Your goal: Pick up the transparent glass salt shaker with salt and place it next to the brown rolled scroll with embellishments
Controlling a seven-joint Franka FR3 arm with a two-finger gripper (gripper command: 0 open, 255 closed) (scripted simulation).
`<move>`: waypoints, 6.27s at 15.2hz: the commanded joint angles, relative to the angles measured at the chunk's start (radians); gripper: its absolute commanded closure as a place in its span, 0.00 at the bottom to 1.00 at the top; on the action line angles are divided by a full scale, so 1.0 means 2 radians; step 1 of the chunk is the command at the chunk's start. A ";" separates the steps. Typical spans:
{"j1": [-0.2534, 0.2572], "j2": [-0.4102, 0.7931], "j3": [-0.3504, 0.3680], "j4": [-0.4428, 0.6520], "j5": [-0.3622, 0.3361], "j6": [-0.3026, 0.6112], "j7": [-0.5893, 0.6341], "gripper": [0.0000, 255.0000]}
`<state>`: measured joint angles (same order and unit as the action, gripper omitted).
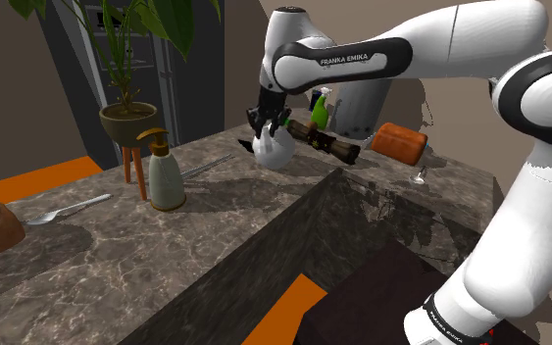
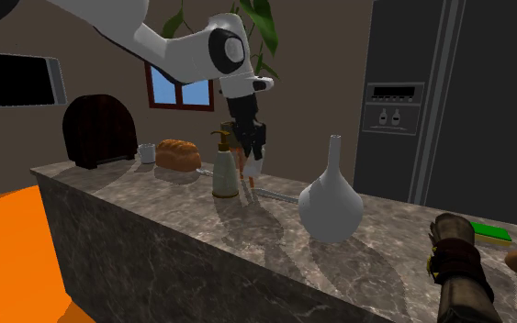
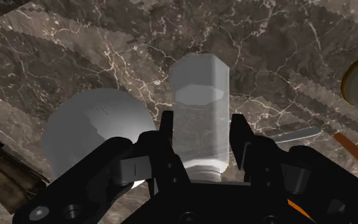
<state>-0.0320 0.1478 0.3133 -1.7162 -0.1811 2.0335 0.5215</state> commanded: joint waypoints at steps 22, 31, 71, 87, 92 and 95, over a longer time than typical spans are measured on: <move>-0.144 -0.077 -0.125 -0.096 0.086 0.042 -0.297 1.00; -0.196 -0.038 -0.174 -0.047 0.112 0.031 -0.408 1.00; -0.268 0.112 -0.209 -0.045 0.173 0.169 -0.555 1.00; -0.268 0.120 -0.208 -0.050 0.175 0.182 -0.558 0.00; -0.268 0.077 -0.213 -0.047 0.166 0.137 -0.552 0.00; -0.268 0.077 -0.213 -0.047 0.166 0.137 -0.552 0.00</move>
<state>-0.5672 0.3029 -0.1125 -1.8105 0.1513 2.3086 -0.5818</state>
